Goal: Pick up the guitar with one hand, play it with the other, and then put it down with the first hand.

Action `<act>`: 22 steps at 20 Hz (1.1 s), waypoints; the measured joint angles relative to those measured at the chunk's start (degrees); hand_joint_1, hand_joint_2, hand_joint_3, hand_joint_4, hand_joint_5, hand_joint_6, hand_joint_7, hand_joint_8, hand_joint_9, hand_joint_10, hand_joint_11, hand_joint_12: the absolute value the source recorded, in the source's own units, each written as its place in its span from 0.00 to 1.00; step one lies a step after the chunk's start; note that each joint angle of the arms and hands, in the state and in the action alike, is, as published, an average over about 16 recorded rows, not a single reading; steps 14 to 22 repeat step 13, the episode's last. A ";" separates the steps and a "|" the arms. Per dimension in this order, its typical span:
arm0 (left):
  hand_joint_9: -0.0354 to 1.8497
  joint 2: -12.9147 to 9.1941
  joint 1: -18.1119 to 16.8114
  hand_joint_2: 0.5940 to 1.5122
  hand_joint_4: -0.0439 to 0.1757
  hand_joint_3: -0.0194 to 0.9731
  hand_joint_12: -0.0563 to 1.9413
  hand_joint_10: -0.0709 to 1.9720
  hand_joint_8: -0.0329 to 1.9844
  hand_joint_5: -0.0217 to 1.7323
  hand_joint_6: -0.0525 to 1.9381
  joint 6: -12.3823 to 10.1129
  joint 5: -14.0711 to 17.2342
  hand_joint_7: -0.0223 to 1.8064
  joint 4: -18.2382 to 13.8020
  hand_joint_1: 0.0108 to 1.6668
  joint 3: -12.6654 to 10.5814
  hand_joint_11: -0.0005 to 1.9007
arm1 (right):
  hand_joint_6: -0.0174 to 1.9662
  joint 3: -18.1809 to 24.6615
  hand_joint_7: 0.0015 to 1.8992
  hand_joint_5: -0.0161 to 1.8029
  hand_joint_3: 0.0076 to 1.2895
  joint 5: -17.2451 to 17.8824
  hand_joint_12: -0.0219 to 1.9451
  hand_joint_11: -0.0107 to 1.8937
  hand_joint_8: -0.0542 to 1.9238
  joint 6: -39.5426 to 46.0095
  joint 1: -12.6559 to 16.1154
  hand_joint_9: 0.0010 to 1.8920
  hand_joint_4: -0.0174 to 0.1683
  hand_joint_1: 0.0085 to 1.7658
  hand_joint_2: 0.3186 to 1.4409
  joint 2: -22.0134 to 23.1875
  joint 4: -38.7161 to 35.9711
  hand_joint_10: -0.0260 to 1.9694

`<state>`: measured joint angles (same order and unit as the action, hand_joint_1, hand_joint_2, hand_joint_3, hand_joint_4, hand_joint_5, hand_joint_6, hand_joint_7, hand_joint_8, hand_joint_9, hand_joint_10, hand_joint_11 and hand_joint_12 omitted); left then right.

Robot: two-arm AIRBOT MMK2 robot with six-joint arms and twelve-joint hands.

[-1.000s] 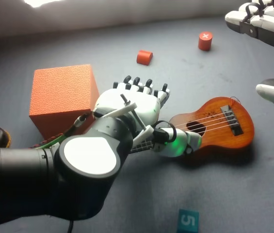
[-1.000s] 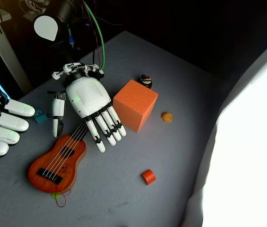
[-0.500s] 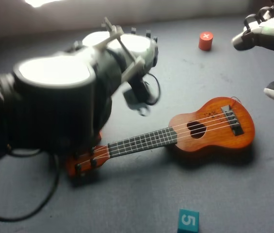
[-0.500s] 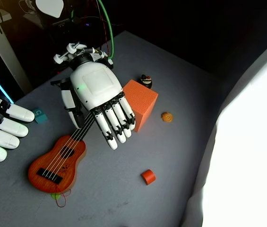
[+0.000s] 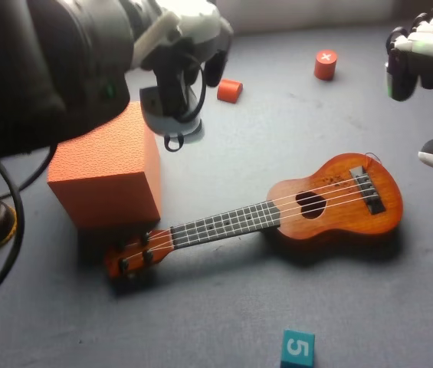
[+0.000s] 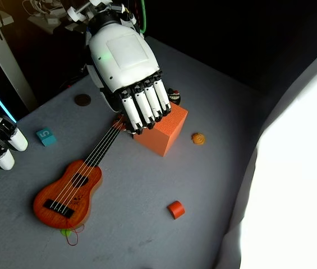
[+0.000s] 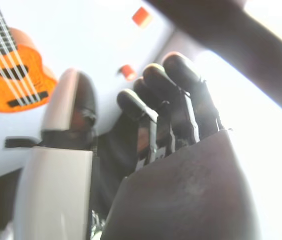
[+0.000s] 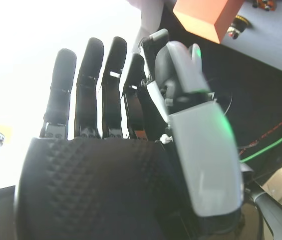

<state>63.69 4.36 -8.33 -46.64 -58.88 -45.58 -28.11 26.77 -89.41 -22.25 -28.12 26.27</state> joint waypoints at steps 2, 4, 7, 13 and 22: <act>0.19 -0.94 -1.69 0.58 0.21 0.04 0.98 0.90 0.84 0.18 0.85 3.42 0.43 0.19 3.09 0.74 0.46 0.14 | 0.68 0.00 0.24 0.21 0.01 0.00 0.96 0.07 0.67 0.00 -0.05 0.12 0.11 0.55 0.88 0.00 0.00 0.85; 0.21 -1.73 -3.12 0.56 0.21 0.04 0.99 0.92 0.87 0.20 0.89 6.58 0.79 0.21 5.77 0.73 0.76 0.16 | 0.74 0.01 0.25 0.22 0.01 0.01 0.98 0.09 0.77 -0.01 -0.09 0.13 0.11 0.56 0.89 0.00 0.01 0.89; 0.23 -2.54 -4.79 0.52 0.21 0.04 0.99 0.95 0.90 0.22 0.95 10.51 1.24 0.24 8.73 0.72 0.97 0.18 | 0.81 0.01 0.26 0.24 0.01 0.01 0.99 0.11 0.87 -0.01 -0.17 0.14 0.11 0.56 0.90 0.00 0.00 0.94; 0.26 -3.29 -6.22 0.50 0.21 0.05 0.99 0.95 0.90 0.26 0.95 13.69 1.34 0.28 11.54 0.71 1.31 0.21 | 0.85 0.01 0.31 0.26 0.01 0.01 0.99 0.15 0.92 -0.02 -0.25 0.17 0.11 0.59 0.95 0.00 0.00 0.97; 0.26 -3.29 -6.22 0.50 0.21 0.05 0.99 0.95 0.90 0.26 0.95 13.69 1.34 0.28 11.54 0.71 1.31 0.21 | 0.85 0.01 0.31 0.26 0.01 0.01 0.99 0.15 0.92 -0.02 -0.25 0.17 0.11 0.59 0.95 0.00 0.00 0.97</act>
